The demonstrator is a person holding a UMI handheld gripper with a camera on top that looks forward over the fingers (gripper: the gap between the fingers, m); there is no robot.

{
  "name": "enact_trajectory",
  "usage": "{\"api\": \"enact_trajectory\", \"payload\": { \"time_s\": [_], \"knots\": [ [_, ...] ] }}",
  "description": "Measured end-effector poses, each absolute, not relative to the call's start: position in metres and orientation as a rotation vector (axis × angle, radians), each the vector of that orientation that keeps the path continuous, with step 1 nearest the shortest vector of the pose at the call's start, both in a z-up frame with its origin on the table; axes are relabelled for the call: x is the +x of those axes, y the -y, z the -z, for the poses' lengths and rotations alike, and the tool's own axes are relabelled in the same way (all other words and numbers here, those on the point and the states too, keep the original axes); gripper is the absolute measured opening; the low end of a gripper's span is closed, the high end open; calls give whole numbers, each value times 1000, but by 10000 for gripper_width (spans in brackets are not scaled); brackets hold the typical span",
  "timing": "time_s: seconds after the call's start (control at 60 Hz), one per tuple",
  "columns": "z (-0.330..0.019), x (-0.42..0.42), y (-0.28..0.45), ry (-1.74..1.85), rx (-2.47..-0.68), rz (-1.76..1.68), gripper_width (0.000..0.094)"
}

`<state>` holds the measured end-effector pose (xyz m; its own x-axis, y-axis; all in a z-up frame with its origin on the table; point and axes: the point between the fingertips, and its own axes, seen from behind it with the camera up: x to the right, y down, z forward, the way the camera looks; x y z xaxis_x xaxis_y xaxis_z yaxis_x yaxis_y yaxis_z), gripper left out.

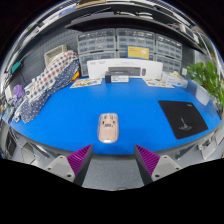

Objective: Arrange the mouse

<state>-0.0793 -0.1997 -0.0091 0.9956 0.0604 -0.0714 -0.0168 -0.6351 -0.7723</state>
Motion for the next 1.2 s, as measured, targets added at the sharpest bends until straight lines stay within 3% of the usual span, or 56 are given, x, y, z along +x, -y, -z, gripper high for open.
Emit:
{"api": "enact_trajectory", "payload": {
  "time_s": [0.25, 0.35, 0.383, 0.433, 0.533, 0.633, 0.867, 0.967, 1.2],
  "knots": [
    [18, -98, 127, 57, -2285, -81, 778],
    [18, -96, 111, 47, -2296, -65, 670],
    [19, -97, 109, 47, -2306, -68, 545],
    [18, -97, 108, 65, -2315, -67, 470],
    [18, -96, 108, 48, -2320, -81, 438],
    [19, -95, 108, 56, -2325, -67, 344],
    [16, -93, 103, 130, -2359, -123, 323],
    [-16, -70, 86, 222, -2336, -101, 321],
    [-171, 46, 36, 220, -2101, -39, 324]
  ]
}}
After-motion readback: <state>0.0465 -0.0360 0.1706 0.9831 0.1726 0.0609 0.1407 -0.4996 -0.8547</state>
